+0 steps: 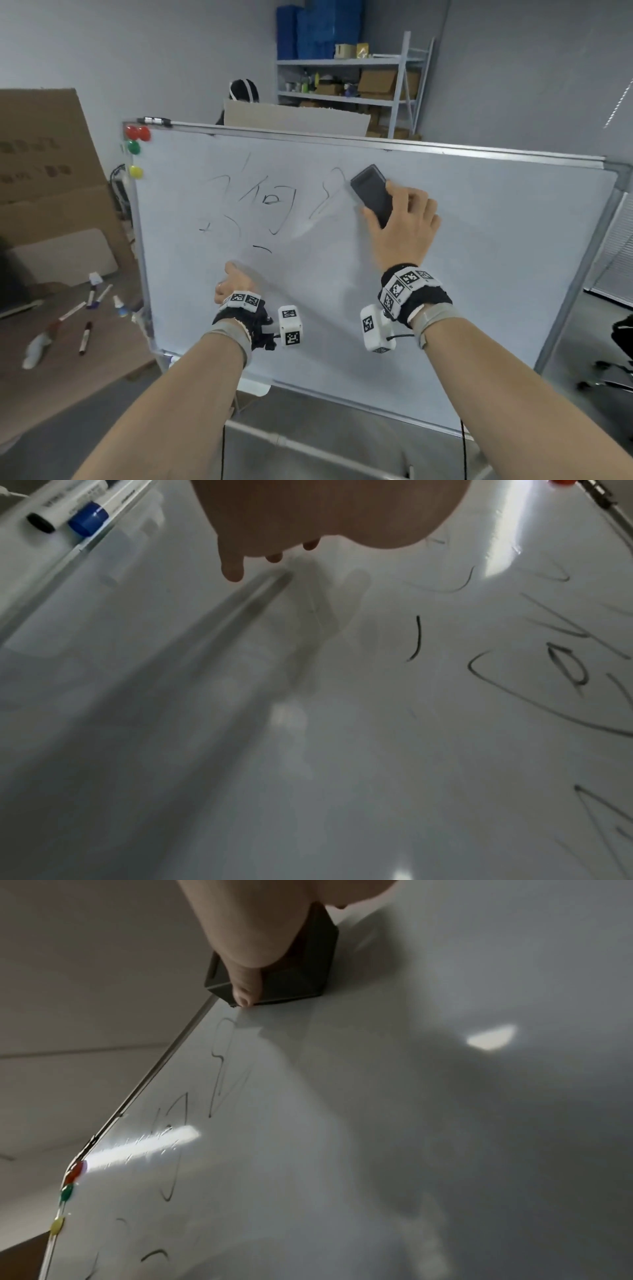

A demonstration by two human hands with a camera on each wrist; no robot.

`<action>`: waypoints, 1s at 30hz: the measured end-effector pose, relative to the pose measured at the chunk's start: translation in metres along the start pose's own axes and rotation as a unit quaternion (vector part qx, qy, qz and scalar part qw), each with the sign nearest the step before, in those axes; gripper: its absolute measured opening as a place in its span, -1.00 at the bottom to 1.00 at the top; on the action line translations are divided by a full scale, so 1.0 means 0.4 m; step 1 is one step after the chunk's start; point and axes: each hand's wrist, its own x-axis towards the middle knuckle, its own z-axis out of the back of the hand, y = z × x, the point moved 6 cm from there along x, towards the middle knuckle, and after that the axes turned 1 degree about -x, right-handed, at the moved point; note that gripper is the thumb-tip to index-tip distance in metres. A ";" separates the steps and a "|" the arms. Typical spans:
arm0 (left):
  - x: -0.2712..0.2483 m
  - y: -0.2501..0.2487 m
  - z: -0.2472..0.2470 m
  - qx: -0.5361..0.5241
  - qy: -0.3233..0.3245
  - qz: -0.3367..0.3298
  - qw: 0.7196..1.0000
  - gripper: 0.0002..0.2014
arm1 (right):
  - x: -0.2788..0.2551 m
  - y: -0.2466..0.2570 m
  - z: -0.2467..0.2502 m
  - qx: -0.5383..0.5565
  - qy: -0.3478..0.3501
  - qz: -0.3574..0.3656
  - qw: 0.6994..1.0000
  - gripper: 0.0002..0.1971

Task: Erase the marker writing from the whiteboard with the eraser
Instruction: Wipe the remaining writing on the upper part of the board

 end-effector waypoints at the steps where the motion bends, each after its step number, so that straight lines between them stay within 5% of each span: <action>1: 0.009 -0.009 0.012 -0.015 -0.010 0.013 1.000 -0.32 | 0.008 0.015 -0.008 -0.004 0.001 0.000 1.000 -0.50; 6: 0.064 -0.041 0.053 -0.033 -0.005 0.020 0.999 -0.27 | 0.004 0.135 -0.087 0.011 0.067 0.028 0.997 -0.48; 11: 0.119 -0.042 0.069 -0.046 -0.010 0.021 0.999 -0.30 | -0.091 0.234 -0.162 -0.023 0.144 0.229 0.963 -0.44; 18: 0.139 -0.056 0.028 -0.025 -0.007 0.004 1.000 -0.38 | 0.066 0.124 -0.089 -0.057 -0.002 0.075 0.996 -0.50; 23: 0.178 -0.046 0.030 -0.081 -0.021 0.054 0.995 -0.26 | 0.067 0.198 -0.142 -0.030 0.001 0.088 0.996 -0.49; 27: 0.212 -0.037 0.044 -0.103 -0.039 0.072 0.991 -0.21 | -0.068 0.299 -0.243 -0.017 0.122 0.252 0.960 -0.43; 30: 0.233 -0.042 0.048 -0.117 -0.044 0.068 0.990 -0.22 | -0.124 0.315 -0.267 -0.019 0.149 0.329 0.932 -0.40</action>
